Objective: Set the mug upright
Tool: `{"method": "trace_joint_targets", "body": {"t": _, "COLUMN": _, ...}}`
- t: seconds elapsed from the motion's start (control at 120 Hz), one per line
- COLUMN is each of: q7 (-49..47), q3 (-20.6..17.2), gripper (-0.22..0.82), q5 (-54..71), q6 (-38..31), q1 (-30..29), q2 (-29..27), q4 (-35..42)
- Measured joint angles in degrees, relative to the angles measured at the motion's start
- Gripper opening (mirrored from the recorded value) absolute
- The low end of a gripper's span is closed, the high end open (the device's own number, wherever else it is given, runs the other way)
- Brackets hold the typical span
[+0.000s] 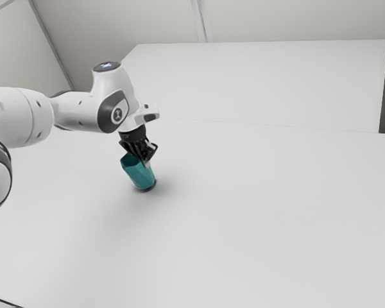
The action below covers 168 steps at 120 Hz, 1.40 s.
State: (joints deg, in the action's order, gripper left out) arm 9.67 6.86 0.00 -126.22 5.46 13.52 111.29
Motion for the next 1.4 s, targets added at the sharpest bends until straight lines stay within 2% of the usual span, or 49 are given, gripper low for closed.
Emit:
{"method": "trace_joint_targets", "body": {"t": 0.125, "q7": -1.5, "q3": 0.0, "gripper": -0.17, "q5": 0.01, "q6": -0.12, "q1": 0.0, "q2": 0.65, "q4": -0.07}}
{"method": "trace_joint_targets", "body": {"t": 0.2, "q7": -2.14, "q3": -0.01, "gripper": -0.1, "q5": -0.16, "q6": -0.12, "q1": 0.0, "q2": 0.73, "q4": -0.07}}
{"method": "trace_joint_targets", "body": {"t": 0.3, "q7": -2.8, "q3": -0.06, "gripper": 0.02, "q5": -0.36, "q6": -0.1, "q1": 0.02, "q2": 0.73, "q4": -0.09}}
{"method": "trace_joint_targets", "body": {"t": 0.383, "q7": -3.21, "q3": -0.26, "gripper": 0.2, "q5": -0.49, "q6": -0.08, "q1": 0.06, "q2": 0.34, "q4": -0.09}}
{"method": "trace_joint_targets", "body": {"t": 0.458, "q7": -3.49, "q3": -0.4, "gripper": 0.32, "q5": -0.55, "q6": 0.02, "q1": 0.09, "q2": -0.29, "q4": -0.19}}
{"method": "trace_joint_targets", "body": {"t": 0.642, "q7": -3.96, "q3": -0.6, "gripper": 0.48, "q5": -0.64, "q6": 2.17, "q1": 0.03, "q2": -3.64, "q4": -1.44}}
{"method": "trace_joint_targets", "body": {"t": 0.95, "q7": -3.52, "q3": -0.64, "gripper": 0.58, "q5": -0.77, "q6": 16.27, "q1": -0.46, "q2": -5.97, "q4": -15.47}}
{"method": "trace_joint_targets", "body": {"t": 1.175, "q7": -2.36, "q3": -0.62, "gripper": 0.6, "q5": -0.88, "q6": 23.46, "q1": -1.08, "q2": -7.75, "q4": -19.23}}
{"method": "trace_joint_targets", "body": {"t": 1.4, "q7": -1.25, "q3": -0.53, "gripper": 0.6, "q5": -1.39, "q6": 26.59, "q1": -1.09, "q2": -7.78, "q4": -20.0}}
